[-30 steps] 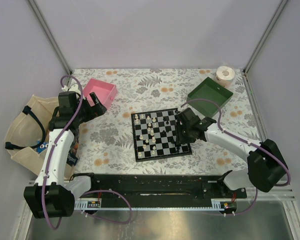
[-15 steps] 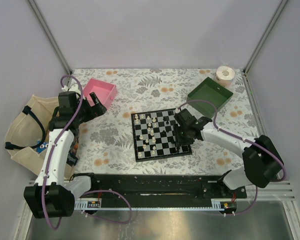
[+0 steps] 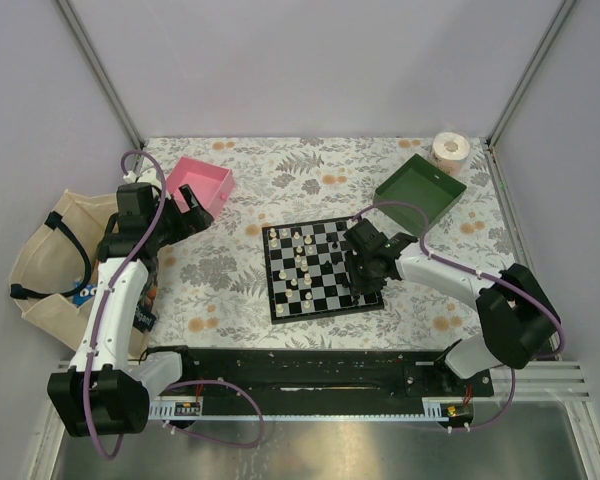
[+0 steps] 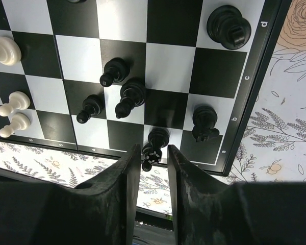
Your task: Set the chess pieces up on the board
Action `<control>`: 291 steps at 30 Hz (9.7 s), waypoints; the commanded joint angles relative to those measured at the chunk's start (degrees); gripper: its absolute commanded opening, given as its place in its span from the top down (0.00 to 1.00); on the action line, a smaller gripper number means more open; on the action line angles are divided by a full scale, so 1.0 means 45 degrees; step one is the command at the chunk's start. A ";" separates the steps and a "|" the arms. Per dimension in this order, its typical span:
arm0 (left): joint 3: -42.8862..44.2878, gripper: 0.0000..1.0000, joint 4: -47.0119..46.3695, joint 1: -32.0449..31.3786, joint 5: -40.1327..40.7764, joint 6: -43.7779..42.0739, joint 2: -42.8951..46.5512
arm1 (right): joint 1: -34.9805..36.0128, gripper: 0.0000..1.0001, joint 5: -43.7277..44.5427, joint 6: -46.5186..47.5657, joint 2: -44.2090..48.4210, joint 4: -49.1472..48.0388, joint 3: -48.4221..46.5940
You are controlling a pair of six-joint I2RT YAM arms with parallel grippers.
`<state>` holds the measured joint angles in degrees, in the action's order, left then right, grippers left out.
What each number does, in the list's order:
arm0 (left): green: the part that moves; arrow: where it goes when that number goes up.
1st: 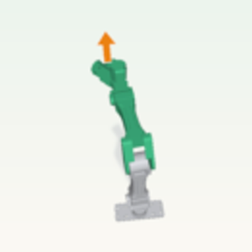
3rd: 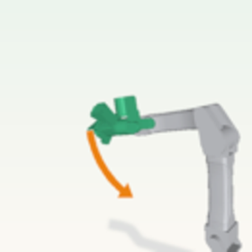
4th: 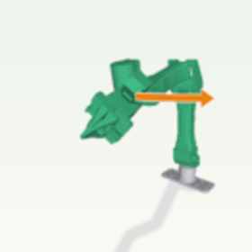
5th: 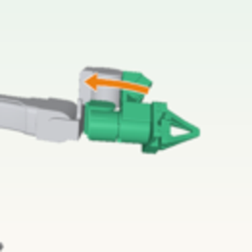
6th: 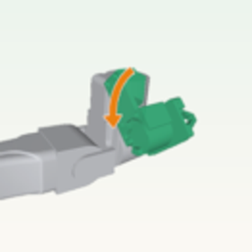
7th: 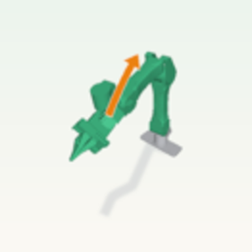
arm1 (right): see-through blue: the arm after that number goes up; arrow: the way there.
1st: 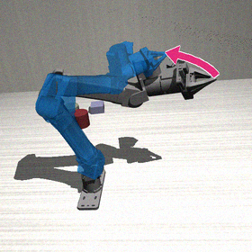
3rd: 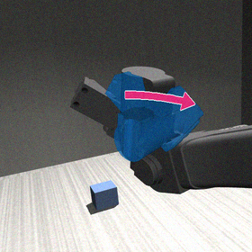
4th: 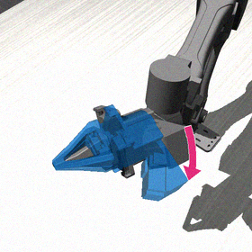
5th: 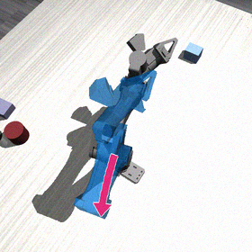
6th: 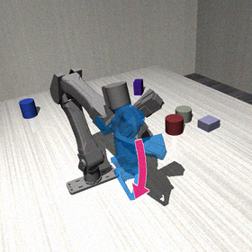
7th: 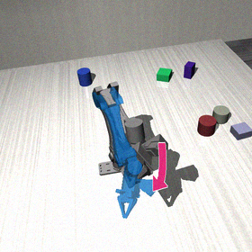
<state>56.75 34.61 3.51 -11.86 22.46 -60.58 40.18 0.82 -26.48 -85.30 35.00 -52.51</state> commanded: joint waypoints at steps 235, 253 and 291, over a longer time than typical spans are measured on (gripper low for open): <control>0.0201 0.01 -0.0367 0.0099 -0.0627 -0.0127 -0.0171 | -0.0745 0.82 0.2454 0.1470 0.1708 0.0580 -0.3116; 0.0182 0.01 -0.0406 0.0080 -0.0646 -0.0108 -0.0210 | -0.1234 0.83 0.1713 0.0904 0.1240 0.0679 -0.1457; 0.0201 0.01 -0.0386 0.0099 -0.0685 -0.0108 -0.0230 | -0.1254 0.82 0.2162 0.0728 -0.0752 -0.0161 -0.1143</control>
<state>56.75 34.61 3.55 -13.61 22.46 -61.63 34.87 8.62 -22.79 -87.92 35.14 -57.60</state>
